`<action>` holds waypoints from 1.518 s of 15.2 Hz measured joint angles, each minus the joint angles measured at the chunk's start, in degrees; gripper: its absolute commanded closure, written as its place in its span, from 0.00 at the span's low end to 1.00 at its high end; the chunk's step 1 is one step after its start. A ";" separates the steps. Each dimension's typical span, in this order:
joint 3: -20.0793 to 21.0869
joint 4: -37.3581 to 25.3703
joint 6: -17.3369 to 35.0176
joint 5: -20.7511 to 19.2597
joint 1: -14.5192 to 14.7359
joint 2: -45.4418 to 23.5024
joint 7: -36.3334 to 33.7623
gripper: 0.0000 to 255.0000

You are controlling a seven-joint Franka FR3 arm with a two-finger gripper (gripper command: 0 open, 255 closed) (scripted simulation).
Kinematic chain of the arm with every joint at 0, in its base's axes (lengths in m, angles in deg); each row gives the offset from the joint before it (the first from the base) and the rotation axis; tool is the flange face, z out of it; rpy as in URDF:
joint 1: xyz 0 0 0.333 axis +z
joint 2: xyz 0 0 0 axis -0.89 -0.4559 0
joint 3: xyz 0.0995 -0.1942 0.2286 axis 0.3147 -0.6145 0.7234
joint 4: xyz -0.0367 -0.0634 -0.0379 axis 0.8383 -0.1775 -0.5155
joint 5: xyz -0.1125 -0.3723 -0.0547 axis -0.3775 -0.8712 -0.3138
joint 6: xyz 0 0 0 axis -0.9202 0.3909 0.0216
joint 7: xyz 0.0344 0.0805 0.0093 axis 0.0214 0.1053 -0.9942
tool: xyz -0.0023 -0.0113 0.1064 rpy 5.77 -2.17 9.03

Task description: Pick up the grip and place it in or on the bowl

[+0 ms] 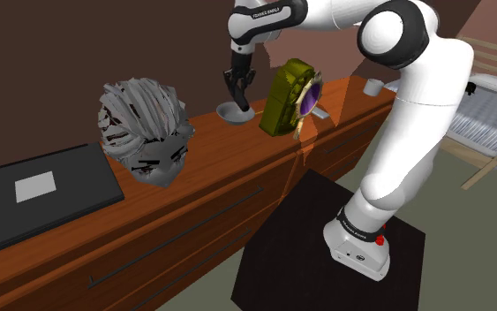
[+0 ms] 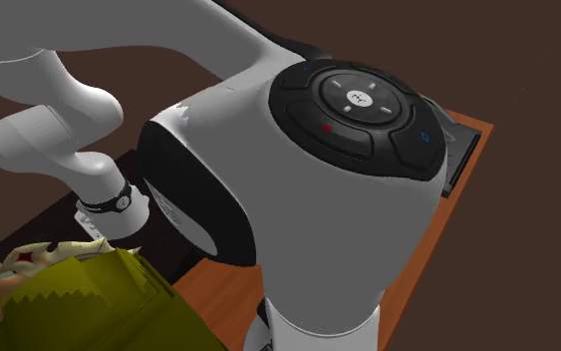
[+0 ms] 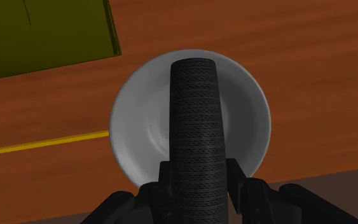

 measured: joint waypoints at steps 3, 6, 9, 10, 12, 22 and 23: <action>-0.01 1.36 2.04 -0.03 0.00 -0.68 0.01 1.00; -0.01 2.59 3.98 -0.04 0.01 -1.40 -0.03 1.00; -0.02 3.91 6.25 -0.07 0.00 -2.31 -0.02 1.00; -0.03 4.13 6.75 -0.08 0.01 -2.33 -0.04 1.00; -0.04 4.27 7.17 -0.10 0.02 -2.37 -0.07 1.00; -0.02 4.35 6.93 -0.08 0.04 -2.53 -0.07 0.00; -0.02 4.40 7.00 -0.08 0.03 -2.55 -0.07 0.00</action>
